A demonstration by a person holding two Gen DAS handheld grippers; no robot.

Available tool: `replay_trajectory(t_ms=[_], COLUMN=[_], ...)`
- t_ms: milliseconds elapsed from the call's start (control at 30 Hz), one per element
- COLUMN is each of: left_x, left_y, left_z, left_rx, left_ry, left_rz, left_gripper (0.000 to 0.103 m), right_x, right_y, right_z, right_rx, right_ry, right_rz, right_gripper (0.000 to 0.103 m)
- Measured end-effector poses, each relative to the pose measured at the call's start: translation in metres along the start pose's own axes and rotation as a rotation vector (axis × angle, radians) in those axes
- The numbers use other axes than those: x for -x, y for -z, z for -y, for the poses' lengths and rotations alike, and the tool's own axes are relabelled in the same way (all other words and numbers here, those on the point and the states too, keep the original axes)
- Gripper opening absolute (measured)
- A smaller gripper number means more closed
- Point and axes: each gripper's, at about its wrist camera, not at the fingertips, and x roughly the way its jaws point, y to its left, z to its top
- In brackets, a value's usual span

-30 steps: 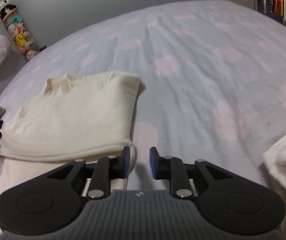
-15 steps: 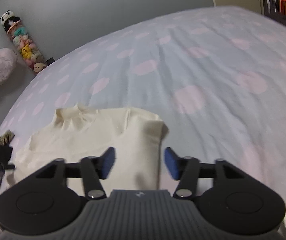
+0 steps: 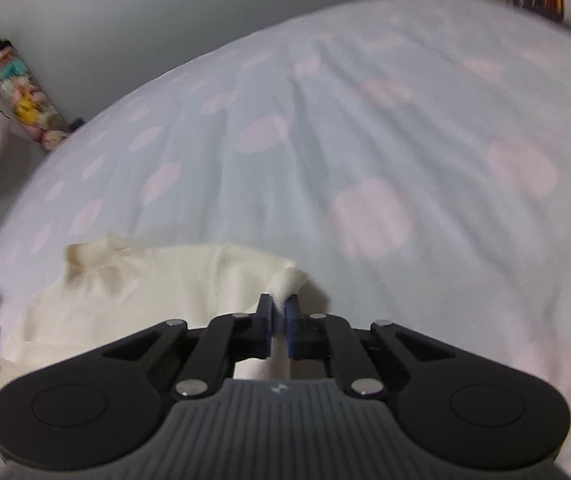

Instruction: Fold clothes

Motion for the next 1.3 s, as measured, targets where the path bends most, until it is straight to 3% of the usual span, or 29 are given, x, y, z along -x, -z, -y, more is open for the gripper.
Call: replay_trajectory(t_ms=[100,233,333,533,733,867,933,1167,1300], left_x=[-0.014,-0.024,-0.012,0.022,0.028,0.012,0.018,0.07,0.103], left_y=[0.002,0.01,0.01,0.021,0.036,0.042,0.045,0.083,0.11], left_z=[0.003,-0.003,-0.014,-0.03,-0.009,0.003,0.003,0.017,0.029], left_rx=[-0.025,-0.007,0.019,0.051,0.035,0.033,0.059,0.053,0.034], left_ry=[-0.063,-0.079,-0.093,-0.087,-0.036,-0.117,-0.133,-0.187,-0.166], left_rz=[-0.046,-0.081,-0.044,-0.009,0.02,-0.035,-0.007,0.065,0.038], left_gripper=[0.004,0.006,0.014,0.017,0.04,0.038,0.038,0.039,0.04], right_x=[-0.014,-0.023,-0.011,0.028,0.048,0.056,0.064,0.097,0.113], right_y=[-0.002,0.005,0.006,0.019,0.051,0.073,0.083,0.127,0.147], right_z=[0.008,0.017,0.022,0.024,0.001,-0.009,-0.014,-0.03,-0.039], right_rx=[-0.016,-0.025,-0.013,0.048,0.098,0.054,0.057,0.084,0.065], right_ry=[0.019,0.036,0.098,0.105,0.039,0.033,0.04,0.055,0.039], right_rz=[-0.026,-0.046,-0.018,-0.001,-0.018,-0.047,-0.051,-0.093,-0.131], right_gripper=[0.007,0.01,0.032,0.032,0.032,0.032,0.032,0.039,0.04])
